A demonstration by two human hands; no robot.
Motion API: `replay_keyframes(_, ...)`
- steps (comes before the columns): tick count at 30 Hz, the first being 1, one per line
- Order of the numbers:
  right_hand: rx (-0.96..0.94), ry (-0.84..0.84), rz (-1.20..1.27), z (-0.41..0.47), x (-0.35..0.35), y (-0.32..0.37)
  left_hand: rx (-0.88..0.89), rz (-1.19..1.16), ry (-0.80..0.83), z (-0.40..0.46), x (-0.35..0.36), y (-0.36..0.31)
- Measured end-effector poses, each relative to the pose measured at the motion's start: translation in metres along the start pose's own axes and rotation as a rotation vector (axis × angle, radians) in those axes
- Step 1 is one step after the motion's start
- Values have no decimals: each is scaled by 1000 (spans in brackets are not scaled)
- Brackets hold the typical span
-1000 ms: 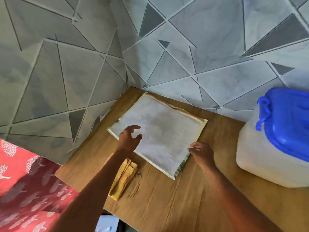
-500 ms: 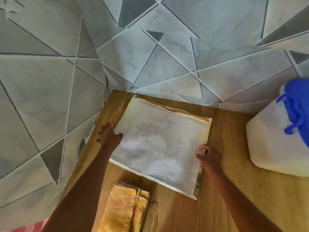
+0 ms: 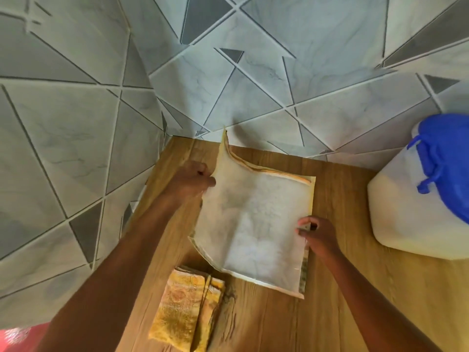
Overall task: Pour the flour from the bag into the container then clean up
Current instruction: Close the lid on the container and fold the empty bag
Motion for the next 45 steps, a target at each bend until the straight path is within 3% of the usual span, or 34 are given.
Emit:
replay_keyframes(7,38,19,150,-8,-11,0,189,140,144,-57,96,-79)
replay_keyframes(12,184,19,346,-11,-21,1,326,496,177,-72,176,-97)
replay_keyframes(17,257,45,468,-3,-23,-3,413,670,176,-83,241,-87)
replay_keyframes(21,244,58,429,5,-28,-5,382,534,198,-74,245,-69)
replay_keyframes(24,133,41,210,11,-29,-5,378,487,-17,-58,213,-58)
replay_keyframes(27,116,42,109,6,-27,0,157,469,-179,-27,174,-30)
replay_keyframes(29,74,51,44,6,-25,0,24,501,-140,-6,161,-4)
replay_keyframes(31,65,64,21,6,-26,0,-42,344,-73,4,158,14)
replay_keyframes(39,233,121,332,-4,-40,-12,-25,-6,113,10,166,31)
replay_keyframes(45,230,190,374,-26,-49,-13,135,-90,181,-15,160,30)
Point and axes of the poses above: each hand's wrist, its own z-axis towards the middle knuckle, its own x-axis out of the palm, y = z × x, the point moved 4 cm from there along z, towards the middle knuckle, and after that the axes turned 9 degrees about z, right-handed, at the moved point
